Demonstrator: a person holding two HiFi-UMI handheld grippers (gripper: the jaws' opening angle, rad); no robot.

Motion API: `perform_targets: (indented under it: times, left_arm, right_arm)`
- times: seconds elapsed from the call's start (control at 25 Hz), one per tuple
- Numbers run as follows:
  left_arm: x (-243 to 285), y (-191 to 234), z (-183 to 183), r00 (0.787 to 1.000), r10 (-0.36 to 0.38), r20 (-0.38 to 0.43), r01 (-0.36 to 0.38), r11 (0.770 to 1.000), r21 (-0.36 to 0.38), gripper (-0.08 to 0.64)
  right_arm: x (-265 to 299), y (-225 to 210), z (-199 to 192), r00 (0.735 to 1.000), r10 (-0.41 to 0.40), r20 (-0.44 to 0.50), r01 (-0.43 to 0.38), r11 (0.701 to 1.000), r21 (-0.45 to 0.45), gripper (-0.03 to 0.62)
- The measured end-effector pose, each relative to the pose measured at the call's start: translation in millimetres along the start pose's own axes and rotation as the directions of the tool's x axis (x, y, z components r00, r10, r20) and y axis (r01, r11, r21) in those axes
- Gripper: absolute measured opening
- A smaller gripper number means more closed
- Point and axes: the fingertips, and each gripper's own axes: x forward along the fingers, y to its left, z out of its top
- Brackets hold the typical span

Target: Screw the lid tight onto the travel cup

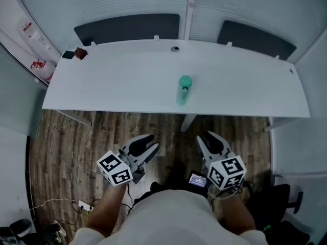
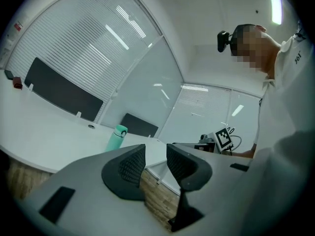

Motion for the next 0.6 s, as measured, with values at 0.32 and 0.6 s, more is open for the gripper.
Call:
perform_targets:
  times: [0.32,0.6]
  left_arm:
    - [42,19,2,0.999,0.039,-0.010,-0.039,0.999,-0.005,0.141]
    - [66,26,6,0.998,0.068,0.004,-0.068,0.998,-0.002,0.141]
  right_arm:
    - [18,-35,8,0.999,0.036,-0.019,-0.035,0.999,0.004,0.110]
    - [30,-56,15,0.997,0.075,-0.018,-0.075,0.997,-0.009,0.110]
